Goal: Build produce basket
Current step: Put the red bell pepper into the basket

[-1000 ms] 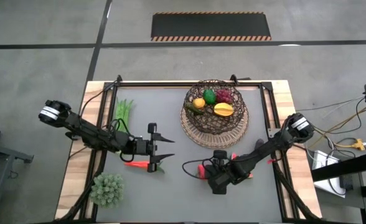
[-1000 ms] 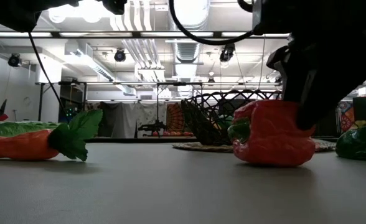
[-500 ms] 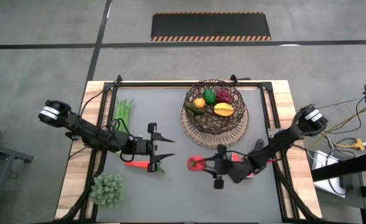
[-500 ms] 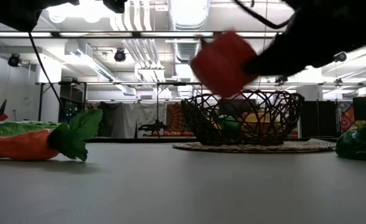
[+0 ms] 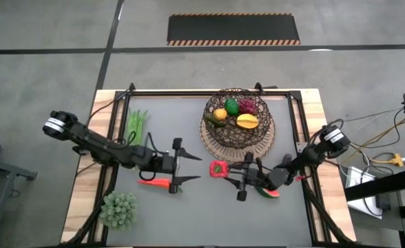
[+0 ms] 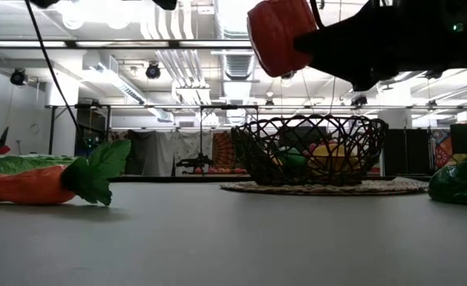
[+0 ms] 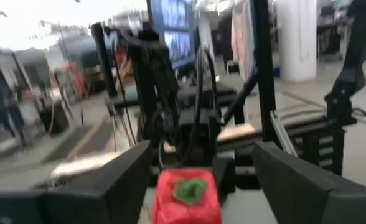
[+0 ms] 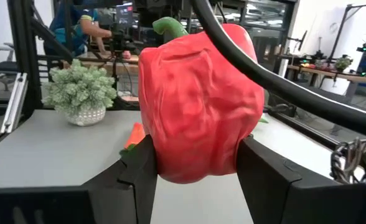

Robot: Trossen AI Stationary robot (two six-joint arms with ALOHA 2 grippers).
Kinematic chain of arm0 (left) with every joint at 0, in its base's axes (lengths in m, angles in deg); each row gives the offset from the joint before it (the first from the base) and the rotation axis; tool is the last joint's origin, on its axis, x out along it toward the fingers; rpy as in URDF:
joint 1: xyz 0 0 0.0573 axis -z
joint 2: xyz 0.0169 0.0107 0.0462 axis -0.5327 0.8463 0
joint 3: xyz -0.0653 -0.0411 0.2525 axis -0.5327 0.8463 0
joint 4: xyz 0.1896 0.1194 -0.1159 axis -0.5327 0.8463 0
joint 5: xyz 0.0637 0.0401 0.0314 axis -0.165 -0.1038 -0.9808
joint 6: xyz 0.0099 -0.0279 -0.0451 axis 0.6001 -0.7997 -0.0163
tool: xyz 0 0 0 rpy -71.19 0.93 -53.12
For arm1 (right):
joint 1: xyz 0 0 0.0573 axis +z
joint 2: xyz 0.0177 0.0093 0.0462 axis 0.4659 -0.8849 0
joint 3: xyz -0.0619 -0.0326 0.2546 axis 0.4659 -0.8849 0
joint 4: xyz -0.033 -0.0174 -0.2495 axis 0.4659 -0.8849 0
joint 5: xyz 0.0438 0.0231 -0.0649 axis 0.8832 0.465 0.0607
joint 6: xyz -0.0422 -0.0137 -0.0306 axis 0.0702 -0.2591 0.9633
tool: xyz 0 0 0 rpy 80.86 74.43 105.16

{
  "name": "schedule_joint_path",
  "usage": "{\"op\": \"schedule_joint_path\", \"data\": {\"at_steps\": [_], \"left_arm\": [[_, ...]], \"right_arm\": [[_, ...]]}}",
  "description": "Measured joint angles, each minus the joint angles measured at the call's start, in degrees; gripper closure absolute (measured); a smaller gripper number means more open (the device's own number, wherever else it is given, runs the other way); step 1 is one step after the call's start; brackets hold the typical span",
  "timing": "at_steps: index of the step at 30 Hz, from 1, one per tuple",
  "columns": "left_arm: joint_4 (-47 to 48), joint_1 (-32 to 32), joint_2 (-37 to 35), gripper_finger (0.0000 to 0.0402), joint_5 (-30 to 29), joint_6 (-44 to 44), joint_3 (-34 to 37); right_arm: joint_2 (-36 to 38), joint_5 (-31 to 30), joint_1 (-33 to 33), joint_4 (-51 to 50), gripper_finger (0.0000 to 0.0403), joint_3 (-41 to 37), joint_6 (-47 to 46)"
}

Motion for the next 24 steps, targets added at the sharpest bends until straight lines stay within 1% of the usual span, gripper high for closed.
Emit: {"op": "schedule_joint_path", "data": {"at_steps": [2, 4, 6, 12, 15, 19, 24], "left_arm": [[3.6, 0.0, 0.4, 0.012, -1.7, -0.3, -1.8], [3.2, 0.0, 2.5, 0.0104, -3.0, 0.2, -2.9], [3.6, -0.1, 4.9, 0.0095, -3.0, 1.0, -3.5], [3.7, -1.6, 13.1, 0.0091, -4.1, 1.4, -8.9], [4.1, -2.3, 15.3, 0.0091, -4.5, 1.4, -10.3], [3.7, -2.3, 15.6, 0.0091, -3.7, 1.1, -10.4], [6.3, -2.3, 15.6, 0.0091, -2.5, -2.6, -9.6]], "right_arm": [[0.4, 0.0, 0.0, 0.0, 0.0232, -0.1, 0.1], [0.6, 0.0, 0.0, 0.1, 0.0231, -0.1, 0.4], [0.6, 0.0, 0.0, 0.0, 0.0231, -0.1, 0.5], [0.6, 0.0, 0.0, -1.2, 0.023, -0.3, -0.8], [0.6, 0.0, 0.0, -1.6, 0.023, -0.3, -0.9], [0.6, 0.0, 0.0, -1.6, 0.023, -0.3, -0.9], [0.6, 0.0, 0.0, -2.0, 0.023, -0.3, -0.9]]}}
